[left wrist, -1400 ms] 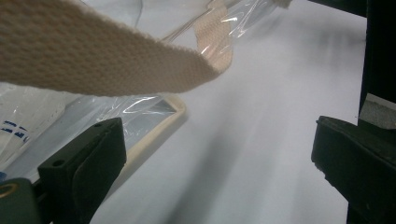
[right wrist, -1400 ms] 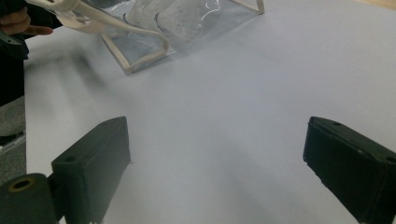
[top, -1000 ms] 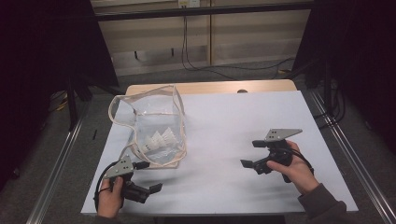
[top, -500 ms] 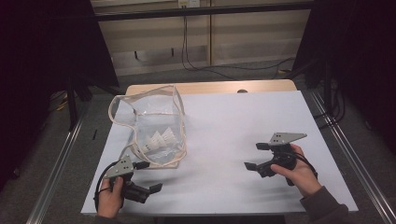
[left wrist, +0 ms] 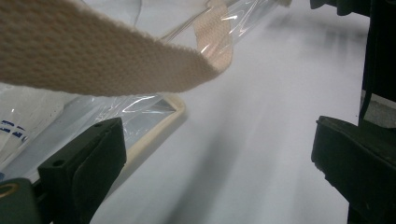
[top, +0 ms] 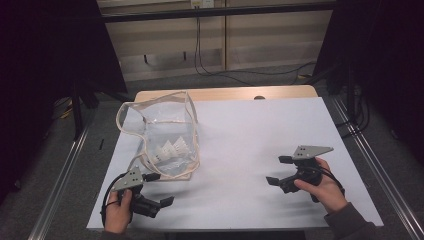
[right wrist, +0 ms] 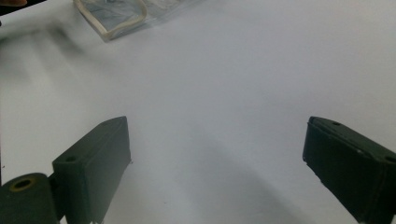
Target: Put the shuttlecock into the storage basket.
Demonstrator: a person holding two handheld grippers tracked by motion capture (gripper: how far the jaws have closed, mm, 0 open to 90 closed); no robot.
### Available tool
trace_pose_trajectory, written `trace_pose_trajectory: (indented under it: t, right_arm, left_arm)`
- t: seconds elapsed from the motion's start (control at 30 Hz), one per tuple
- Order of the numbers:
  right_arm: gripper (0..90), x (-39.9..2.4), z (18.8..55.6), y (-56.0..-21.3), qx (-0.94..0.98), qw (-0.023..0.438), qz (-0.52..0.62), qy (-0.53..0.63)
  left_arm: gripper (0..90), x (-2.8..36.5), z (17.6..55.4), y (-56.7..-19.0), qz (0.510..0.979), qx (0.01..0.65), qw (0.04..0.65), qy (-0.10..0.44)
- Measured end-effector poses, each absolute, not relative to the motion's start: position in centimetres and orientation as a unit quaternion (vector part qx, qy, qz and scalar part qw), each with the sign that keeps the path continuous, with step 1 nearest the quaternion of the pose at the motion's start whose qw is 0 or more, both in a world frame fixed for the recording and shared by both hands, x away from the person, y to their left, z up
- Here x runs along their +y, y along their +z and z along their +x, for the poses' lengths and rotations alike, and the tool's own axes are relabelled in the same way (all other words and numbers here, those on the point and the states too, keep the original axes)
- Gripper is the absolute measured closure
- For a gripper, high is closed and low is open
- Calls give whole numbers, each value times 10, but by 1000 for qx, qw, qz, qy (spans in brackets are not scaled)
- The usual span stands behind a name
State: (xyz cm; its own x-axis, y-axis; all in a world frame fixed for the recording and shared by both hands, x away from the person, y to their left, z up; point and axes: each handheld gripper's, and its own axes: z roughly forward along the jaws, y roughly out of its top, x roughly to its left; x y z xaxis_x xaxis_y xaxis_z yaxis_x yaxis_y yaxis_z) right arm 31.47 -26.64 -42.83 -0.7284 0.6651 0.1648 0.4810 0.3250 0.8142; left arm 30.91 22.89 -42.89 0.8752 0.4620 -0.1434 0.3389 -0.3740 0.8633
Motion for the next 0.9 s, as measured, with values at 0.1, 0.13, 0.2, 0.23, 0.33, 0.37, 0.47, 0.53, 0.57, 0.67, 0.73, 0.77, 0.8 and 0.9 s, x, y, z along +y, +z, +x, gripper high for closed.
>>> trace_pose_trajectory:
  t: [0.1,0.13,0.2,0.23,0.33,0.37,0.47,0.53,0.57,0.67,0.73,0.77,0.8,0.9]
  right_arm:
    - [69,-269,313,-429,807,100,356,461]
    - [69,-270,313,-430,807,101,355,461]
    - [69,-271,313,-430,806,102,357,461]
    - [69,-271,312,-431,806,102,358,461]
    - [69,-272,311,-432,805,101,358,462]
    - [69,-273,311,-432,806,101,358,461]
    - [68,-274,309,-433,806,103,357,461]
    - [68,-276,308,-434,806,105,357,460]
    - [68,-277,307,-434,806,106,358,459]
    - [68,-279,305,-435,805,106,359,460]
    - [68,-280,304,-436,806,105,359,459]
    - [68,-280,304,-436,807,105,356,459]
    - [68,-281,303,-436,807,105,357,459]
    - [68,-282,302,-437,806,108,357,459]
  left_arm:
    - [32,229,309,-429,826,242,505,61]
    - [32,229,309,-429,826,242,504,61]
    - [32,229,309,-429,827,242,505,61]
    - [32,229,309,-429,827,242,504,61]
    - [32,229,309,-429,827,242,505,61]
    - [32,229,309,-429,826,242,505,61]
    - [32,229,309,-429,827,242,503,61]
    - [32,229,309,-429,827,242,504,61]
    - [32,229,309,-429,827,242,504,61]
    - [32,228,309,-429,827,241,504,62]
    - [32,228,309,-429,827,241,504,62]
    - [32,228,309,-429,827,242,504,61]
    - [32,228,309,-429,828,241,503,62]
    - [32,227,310,-430,829,241,502,61]
